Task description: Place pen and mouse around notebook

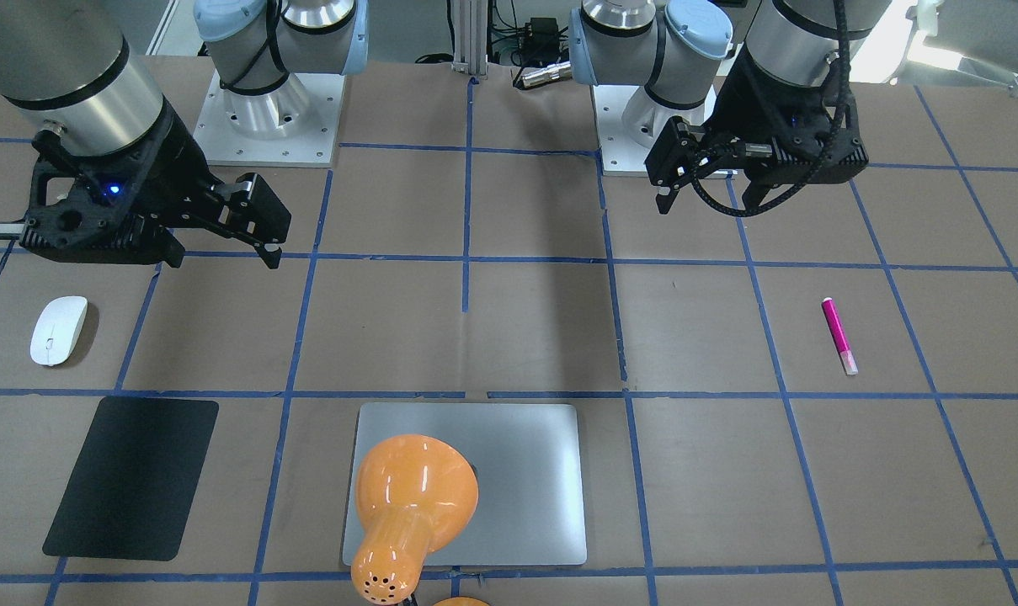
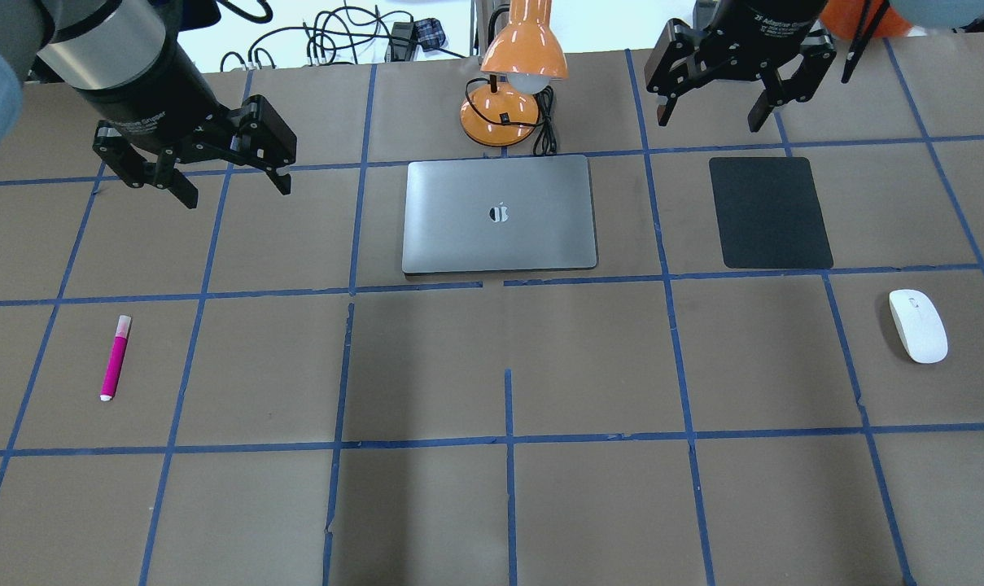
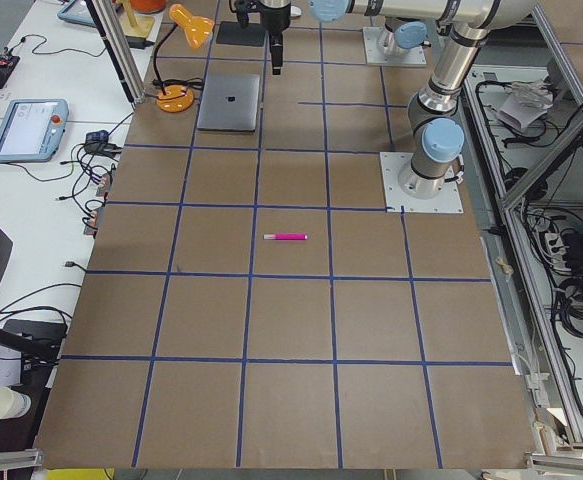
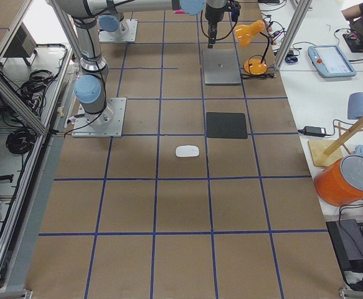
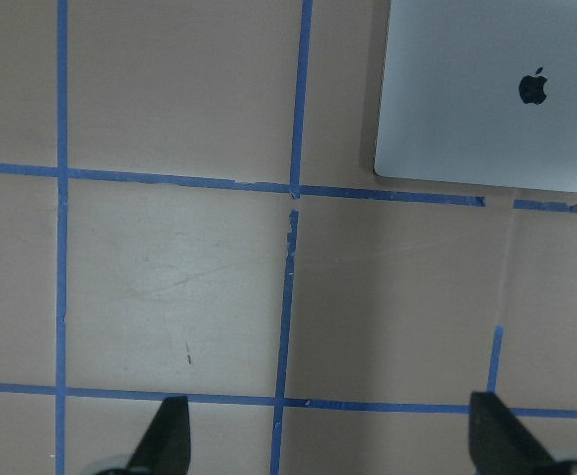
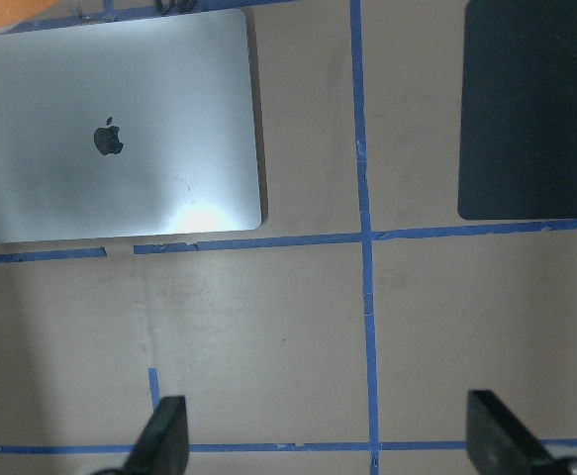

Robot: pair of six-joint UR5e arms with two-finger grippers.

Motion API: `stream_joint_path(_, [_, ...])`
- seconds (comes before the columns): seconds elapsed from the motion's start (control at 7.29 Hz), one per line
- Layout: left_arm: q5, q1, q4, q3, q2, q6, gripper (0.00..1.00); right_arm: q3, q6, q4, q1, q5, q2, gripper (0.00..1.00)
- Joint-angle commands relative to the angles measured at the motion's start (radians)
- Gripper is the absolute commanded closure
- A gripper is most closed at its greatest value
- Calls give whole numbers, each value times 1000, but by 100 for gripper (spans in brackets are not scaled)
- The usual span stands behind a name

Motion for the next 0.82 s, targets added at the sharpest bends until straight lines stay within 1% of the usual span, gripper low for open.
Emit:
stream_joint_path(0.0, [0, 0, 0, 0, 0, 0, 0, 2, -8, 0, 0, -2, 3, 0])
stream_joint_path(0.14, [0, 0, 0, 2, 0, 2, 0, 11, -8, 3, -1, -4, 4, 0])
stream_joint_path(0.27, [3, 3, -5, 8, 5, 6, 0, 16, -43, 7, -12, -45, 12, 0])
stream_joint_path(0.41, [-3, 23, -3, -7, 3, 14, 0, 48, -158, -3, -44, -121, 16, 0])
stream_joint_path(0.55, [0, 61, -5, -12, -20, 17, 0, 89, -273, -30, -131, -169, 16, 0])
stream_joint_path(0.69, [-2, 138, 1, -45, -24, 81, 0, 154, -402, -109, -261, -168, 18, 0])
